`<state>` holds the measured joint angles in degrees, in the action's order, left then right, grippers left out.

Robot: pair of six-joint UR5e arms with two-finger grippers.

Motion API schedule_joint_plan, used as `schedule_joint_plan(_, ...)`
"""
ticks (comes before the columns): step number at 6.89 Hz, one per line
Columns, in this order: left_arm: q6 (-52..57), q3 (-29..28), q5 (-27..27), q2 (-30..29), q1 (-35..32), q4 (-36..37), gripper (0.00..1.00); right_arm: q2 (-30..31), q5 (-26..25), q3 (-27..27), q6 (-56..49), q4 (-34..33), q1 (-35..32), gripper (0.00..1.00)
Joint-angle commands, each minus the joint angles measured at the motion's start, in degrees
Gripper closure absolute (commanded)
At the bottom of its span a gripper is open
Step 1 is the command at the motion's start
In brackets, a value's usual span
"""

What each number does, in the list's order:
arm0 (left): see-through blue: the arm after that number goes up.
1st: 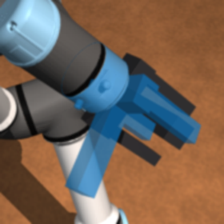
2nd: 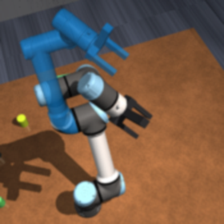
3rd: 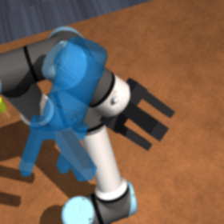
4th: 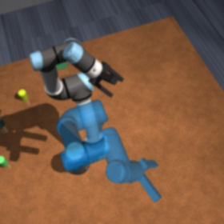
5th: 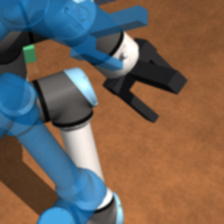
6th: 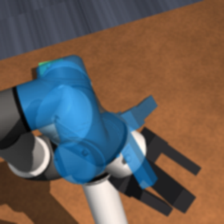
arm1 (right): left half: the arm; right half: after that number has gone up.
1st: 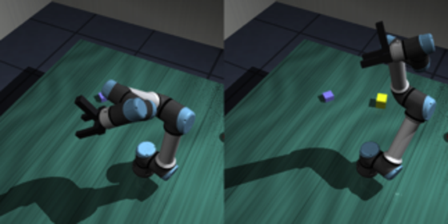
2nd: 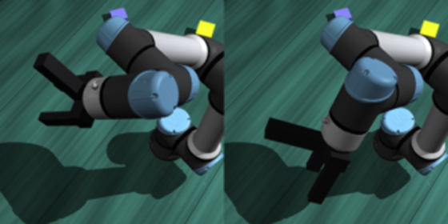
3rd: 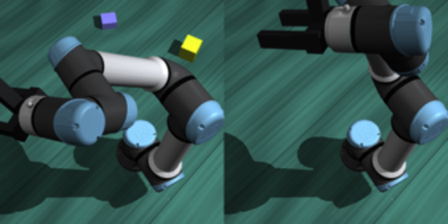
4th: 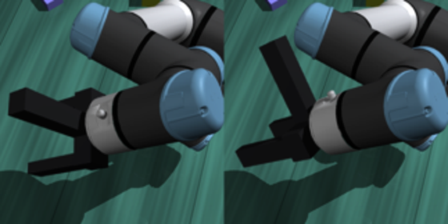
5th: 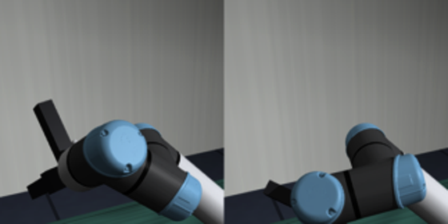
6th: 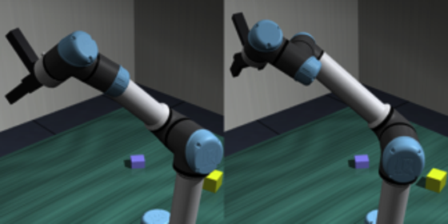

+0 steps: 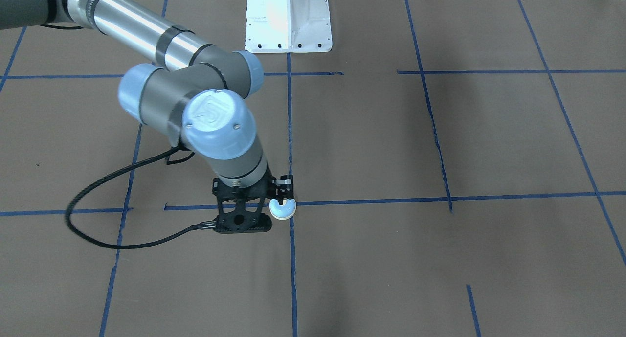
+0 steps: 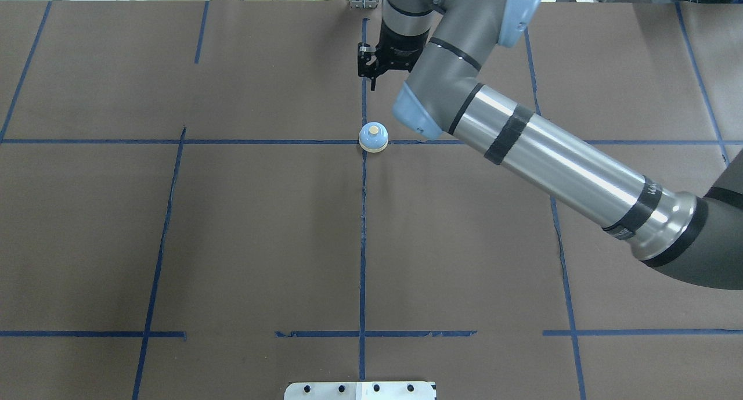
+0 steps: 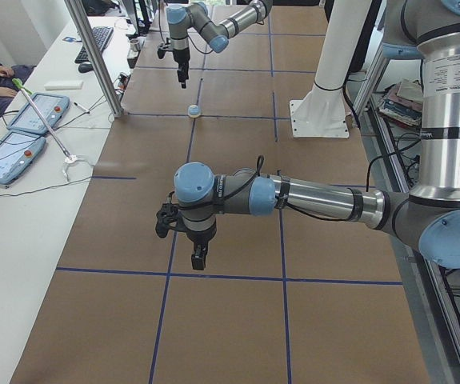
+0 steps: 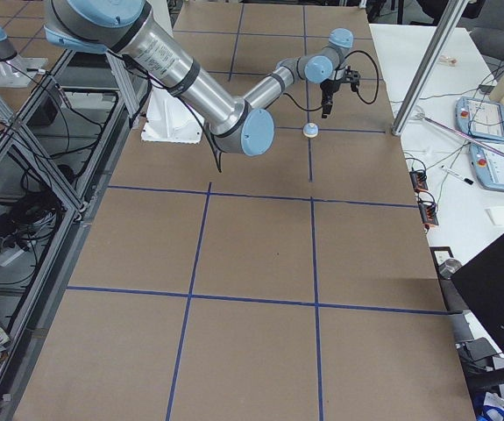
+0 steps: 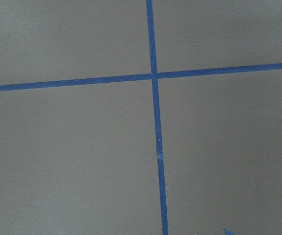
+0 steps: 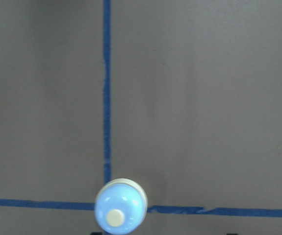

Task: Place and press bell with both arms
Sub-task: 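Raise the right gripper off the bell and withdraw the right arm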

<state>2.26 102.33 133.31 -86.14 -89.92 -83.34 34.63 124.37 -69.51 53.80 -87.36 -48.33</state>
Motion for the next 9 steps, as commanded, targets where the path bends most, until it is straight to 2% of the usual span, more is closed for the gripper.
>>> schedule_joint_plan(1,-0.1,-0.6,0.0,-0.1,0.8,-0.5,0.00,12.3,3.3,-10.8,-10.2,-2.5,-5.2,0.00)
schedule_joint_plan(4,0.0,0.0,-0.1,-0.1,0.8,-0.5,0.00,30.5,3.8,-29.5,-35.1,-13.1,-13.3,0.00)
schedule_joint_plan(5,0.4,0.0,-0.5,0.2,0.9,-0.8,0.00,37.9,3.9,-33.4,-44.0,-13.7,-16.2,0.00)
schedule_joint_plan(6,0.4,-0.5,-0.7,0.4,0.9,-1.1,0.00,44.1,3.9,-35.8,-51.8,-13.7,-19.8,0.00)
schedule_joint_plan(9,0.3,-0.7,-0.7,2.8,1.0,-1.5,0.00,56.9,6.2,-36.6,-71.1,-13.4,-32.1,0.00)
